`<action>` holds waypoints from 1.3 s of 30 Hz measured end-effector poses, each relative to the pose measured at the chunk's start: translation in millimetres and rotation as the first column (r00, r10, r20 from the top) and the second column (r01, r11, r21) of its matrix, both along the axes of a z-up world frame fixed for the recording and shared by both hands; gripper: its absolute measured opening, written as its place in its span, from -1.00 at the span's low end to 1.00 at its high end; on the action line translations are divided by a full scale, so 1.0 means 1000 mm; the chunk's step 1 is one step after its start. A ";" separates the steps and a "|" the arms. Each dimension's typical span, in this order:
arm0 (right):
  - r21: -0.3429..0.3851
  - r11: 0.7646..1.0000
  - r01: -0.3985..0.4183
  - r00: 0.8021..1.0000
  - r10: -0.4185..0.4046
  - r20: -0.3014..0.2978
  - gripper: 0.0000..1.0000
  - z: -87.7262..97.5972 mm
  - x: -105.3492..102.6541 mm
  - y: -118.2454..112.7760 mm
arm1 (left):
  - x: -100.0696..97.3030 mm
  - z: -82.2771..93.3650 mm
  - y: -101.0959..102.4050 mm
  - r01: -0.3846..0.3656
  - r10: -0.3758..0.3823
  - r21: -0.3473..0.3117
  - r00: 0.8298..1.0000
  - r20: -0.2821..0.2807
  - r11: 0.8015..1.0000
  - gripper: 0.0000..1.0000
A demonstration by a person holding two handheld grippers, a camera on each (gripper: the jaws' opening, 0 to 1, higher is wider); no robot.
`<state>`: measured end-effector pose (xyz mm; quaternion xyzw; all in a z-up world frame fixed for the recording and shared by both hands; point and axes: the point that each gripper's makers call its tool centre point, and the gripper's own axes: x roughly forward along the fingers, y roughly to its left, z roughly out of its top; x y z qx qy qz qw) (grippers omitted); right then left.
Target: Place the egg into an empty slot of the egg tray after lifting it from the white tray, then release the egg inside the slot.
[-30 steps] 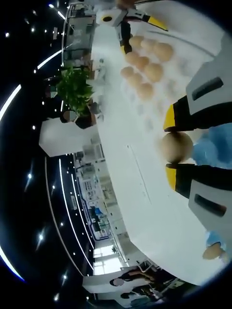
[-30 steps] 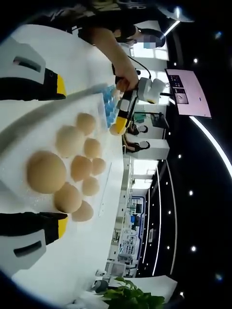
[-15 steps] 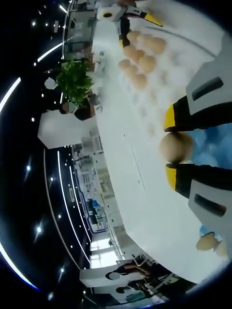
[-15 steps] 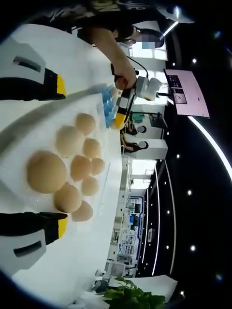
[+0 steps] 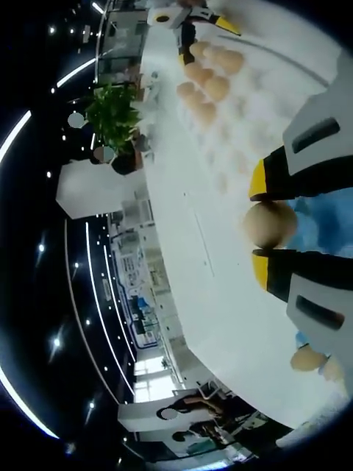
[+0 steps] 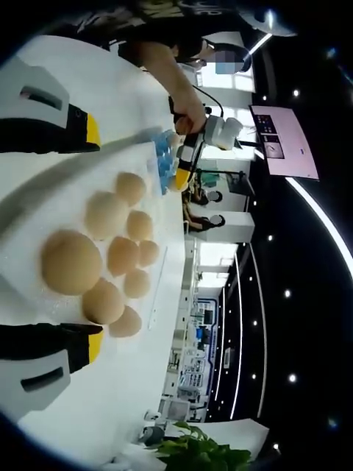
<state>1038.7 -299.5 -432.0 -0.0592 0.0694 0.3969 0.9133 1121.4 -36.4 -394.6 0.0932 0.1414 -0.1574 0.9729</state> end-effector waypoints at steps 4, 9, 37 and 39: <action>0.002 1.000 0.000 1.000 0.000 0.001 1.00 0.000 0.000 0.000 | 0.000 -0.001 0.005 -0.010 0.010 -0.002 1.000 0.000 1.000 -0.49; 0.000 1.000 0.001 1.000 -0.001 0.002 1.00 0.000 0.000 -0.001 | 0.001 -0.003 0.011 -0.027 0.027 -0.002 1.000 -0.004 1.000 -0.49; -0.005 1.000 0.000 1.000 0.000 0.005 1.00 0.000 0.000 0.000 | -0.011 0.003 0.064 -0.139 0.139 -0.007 0.990 0.016 0.990 -0.50; -0.006 1.000 0.000 1.000 0.000 0.005 1.00 -0.001 0.000 0.000 | -0.009 0.003 0.071 -0.150 0.150 -0.004 0.989 0.019 0.989 -0.50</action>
